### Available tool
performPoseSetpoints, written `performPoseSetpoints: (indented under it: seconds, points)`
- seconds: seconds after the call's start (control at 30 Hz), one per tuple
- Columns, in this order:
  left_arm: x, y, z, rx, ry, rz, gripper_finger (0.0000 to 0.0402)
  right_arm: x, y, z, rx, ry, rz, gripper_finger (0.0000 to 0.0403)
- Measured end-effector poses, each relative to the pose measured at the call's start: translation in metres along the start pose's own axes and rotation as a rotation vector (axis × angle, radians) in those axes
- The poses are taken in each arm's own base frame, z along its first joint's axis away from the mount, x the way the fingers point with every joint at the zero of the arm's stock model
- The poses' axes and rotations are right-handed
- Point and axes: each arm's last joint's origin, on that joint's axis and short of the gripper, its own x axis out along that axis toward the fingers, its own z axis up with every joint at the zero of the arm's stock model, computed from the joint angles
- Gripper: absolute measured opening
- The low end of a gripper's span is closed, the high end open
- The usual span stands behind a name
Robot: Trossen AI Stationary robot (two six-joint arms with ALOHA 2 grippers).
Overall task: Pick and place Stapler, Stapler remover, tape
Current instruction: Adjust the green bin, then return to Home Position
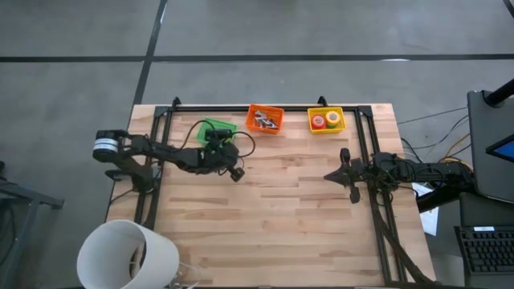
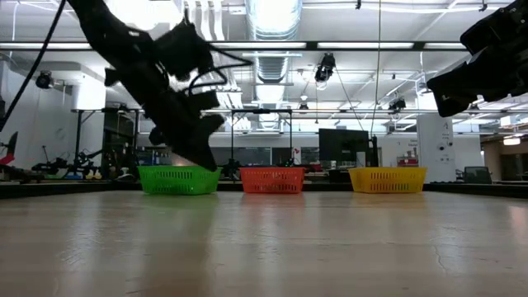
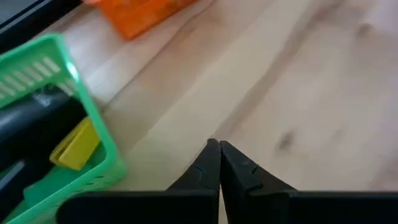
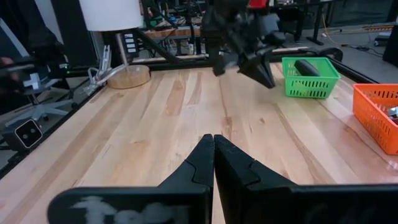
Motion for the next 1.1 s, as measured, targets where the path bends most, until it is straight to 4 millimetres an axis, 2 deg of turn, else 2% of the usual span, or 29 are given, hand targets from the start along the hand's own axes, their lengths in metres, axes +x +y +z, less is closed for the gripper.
performPoseSetpoints:
  seconds: [0.13,0.4,0.57,0.63,0.83,1.1]
  points:
    - [0.013,0.007,-0.006,-0.045,0.001,0.128,0.0002,0.0,0.0,0.0,0.0,0.0,0.0,0.0009]
    - [0.021,0.029,0.0,-0.124,-0.051,0.31,0.0002,0.0,0.0,0.0,0.0,0.0,0.001,0.0009]
    - [0.028,0.051,0.005,-0.194,-0.048,0.369,0.0003,0.0,0.0,0.0,0.0,0.0,0.0,0.0009]
    - [0.029,0.053,0.006,-0.219,-0.054,0.363,0.0003,0.0,0.0,0.0,0.0,0.0,0.0,0.0009]
    - [0.021,0.035,0.014,-0.19,-0.091,0.18,0.0003,0.0,0.0,0.0,0.0,-0.001,0.0,0.0009]
    - [-0.027,0.002,0.026,-0.078,-0.204,-0.059,0.0003,0.0,0.0,0.0,-0.03,0.0,0.0,0.0009]
